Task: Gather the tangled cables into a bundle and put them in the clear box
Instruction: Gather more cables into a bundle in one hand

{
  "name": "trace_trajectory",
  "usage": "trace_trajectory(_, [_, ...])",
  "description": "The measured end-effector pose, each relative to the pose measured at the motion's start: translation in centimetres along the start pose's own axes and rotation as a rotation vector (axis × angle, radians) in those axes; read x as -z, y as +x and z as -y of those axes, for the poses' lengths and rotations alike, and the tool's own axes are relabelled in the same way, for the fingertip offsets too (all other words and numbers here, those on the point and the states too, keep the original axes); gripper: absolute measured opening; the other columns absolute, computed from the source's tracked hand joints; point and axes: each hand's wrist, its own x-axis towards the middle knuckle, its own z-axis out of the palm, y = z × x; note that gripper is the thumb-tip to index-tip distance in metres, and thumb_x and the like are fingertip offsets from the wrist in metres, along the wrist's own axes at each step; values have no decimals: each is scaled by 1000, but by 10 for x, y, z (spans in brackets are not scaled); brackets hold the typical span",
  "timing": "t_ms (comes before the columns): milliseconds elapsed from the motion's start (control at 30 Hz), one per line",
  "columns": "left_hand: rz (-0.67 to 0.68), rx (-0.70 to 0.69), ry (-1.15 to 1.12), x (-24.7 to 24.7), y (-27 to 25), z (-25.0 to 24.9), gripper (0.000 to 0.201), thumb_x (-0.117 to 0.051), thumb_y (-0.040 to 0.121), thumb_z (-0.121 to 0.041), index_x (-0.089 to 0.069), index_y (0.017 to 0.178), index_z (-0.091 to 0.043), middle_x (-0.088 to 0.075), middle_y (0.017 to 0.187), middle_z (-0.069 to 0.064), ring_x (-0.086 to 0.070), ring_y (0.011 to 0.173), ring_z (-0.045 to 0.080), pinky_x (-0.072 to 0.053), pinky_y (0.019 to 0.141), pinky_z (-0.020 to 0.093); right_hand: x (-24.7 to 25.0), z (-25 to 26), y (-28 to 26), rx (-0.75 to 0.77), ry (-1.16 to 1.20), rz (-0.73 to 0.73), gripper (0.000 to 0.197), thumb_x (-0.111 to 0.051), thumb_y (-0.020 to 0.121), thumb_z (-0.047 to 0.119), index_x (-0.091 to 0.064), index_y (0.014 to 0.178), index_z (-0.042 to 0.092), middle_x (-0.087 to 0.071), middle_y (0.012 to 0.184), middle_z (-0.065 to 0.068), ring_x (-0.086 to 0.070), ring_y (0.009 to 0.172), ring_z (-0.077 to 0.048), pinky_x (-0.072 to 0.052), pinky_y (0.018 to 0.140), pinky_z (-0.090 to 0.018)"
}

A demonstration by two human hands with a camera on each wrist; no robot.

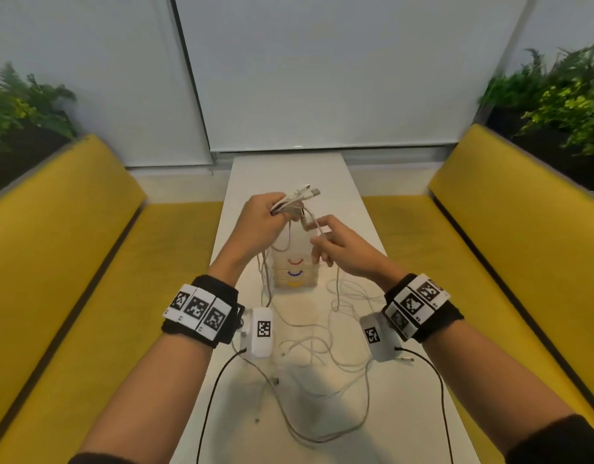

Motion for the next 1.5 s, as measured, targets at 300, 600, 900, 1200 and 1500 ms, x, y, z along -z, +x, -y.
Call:
trace_trajectory(300, [-552,-11,-583,73,5,-42,30,-56,101,-34,-56,74,-21,-38,51,-7,-32,42,8,-31,41,23,9,-86,-39,-225,95,-125,55,-56,92,55,-32,66,13,-24,64,-4,-24,55,-12,-34,70,-30])
trace_trajectory(600, [-583,91,-245,52,4,-18,20,-77,80,-37,-61,75,-26,-53,63,-9,-44,57,14,-43,56,37,15,-87,-37,-262,190,-105,32,-29,97,27,-49,72,25,-33,70,10,-28,65,-10,-27,65,-29])
trace_trajectory(900, [-367,53,-53,23,11,-1,19,-74,81,-13,-55,79,-17,-55,69,-6,-47,63,14,-41,60,33,26,0,-26,-185,-85,467,38,-41,97,-1,-67,121,14,-63,131,-5,-55,122,-19,-43,104,-32])
trace_trajectory(1200, [-214,376,-550,19,13,9,35,-47,102,-24,-36,69,-20,-28,53,-4,-20,43,11,-16,40,21,17,-88,-5,-592,-761,539,35,-45,95,9,-66,123,10,-69,121,-9,-65,108,-25,-53,89,-35])
trace_trajectory(1500, [-40,559,-579,-21,6,50,36,-43,106,-38,-34,77,-20,-29,54,-7,-20,41,7,-17,37,16,-25,-193,93,-419,-612,246,49,-43,93,0,-43,142,4,-43,148,-18,-40,137,-31,-33,113,-36])
